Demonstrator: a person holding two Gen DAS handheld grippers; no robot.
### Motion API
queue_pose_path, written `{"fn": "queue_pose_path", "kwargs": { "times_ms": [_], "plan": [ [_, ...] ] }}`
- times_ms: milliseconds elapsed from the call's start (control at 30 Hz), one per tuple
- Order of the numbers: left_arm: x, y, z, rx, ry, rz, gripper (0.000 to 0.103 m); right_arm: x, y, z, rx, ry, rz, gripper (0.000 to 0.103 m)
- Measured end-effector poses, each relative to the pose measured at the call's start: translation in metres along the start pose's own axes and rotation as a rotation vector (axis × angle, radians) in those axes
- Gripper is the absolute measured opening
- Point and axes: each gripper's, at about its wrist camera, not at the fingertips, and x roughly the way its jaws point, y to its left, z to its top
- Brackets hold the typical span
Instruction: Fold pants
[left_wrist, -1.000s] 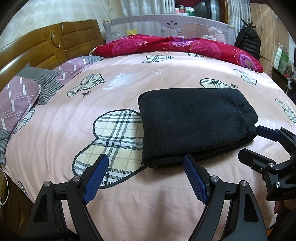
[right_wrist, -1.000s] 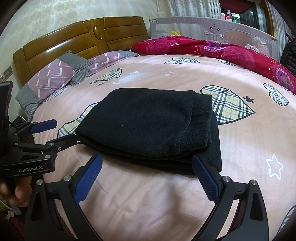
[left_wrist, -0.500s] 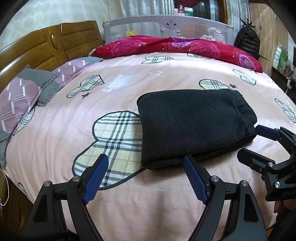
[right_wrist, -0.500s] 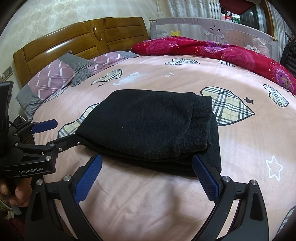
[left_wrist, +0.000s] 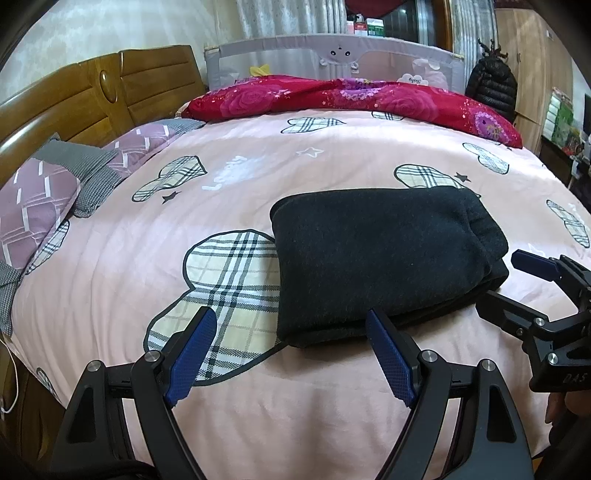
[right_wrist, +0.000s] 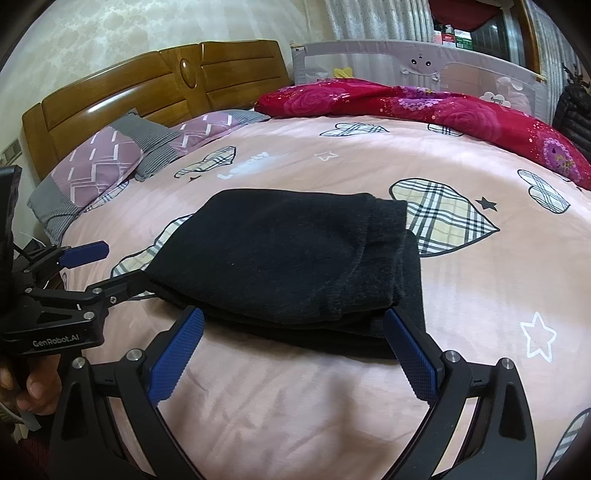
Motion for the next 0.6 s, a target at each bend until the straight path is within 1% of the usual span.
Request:
{"fn": "queue_pose_path", "kwargs": {
  "times_ms": [267,467,600],
  "plan": [
    [0.001,-0.004,0.005,0.005,-0.007,-0.002,0.083,-0.004,-0.006,0.005,0.006,-0.022,-0.013,0.098],
    [0.0,-0.007,0.014,-0.006,-0.041,0.002,0.083,-0.007,-0.009,0.011,0.007,-0.045,-0.015,0.098],
    [0.002,-0.013,0.02,0.011,-0.05,0.009,0.083,-0.009,-0.012,0.017,0.009,-0.063,-0.012,0.098]
  ]
}}
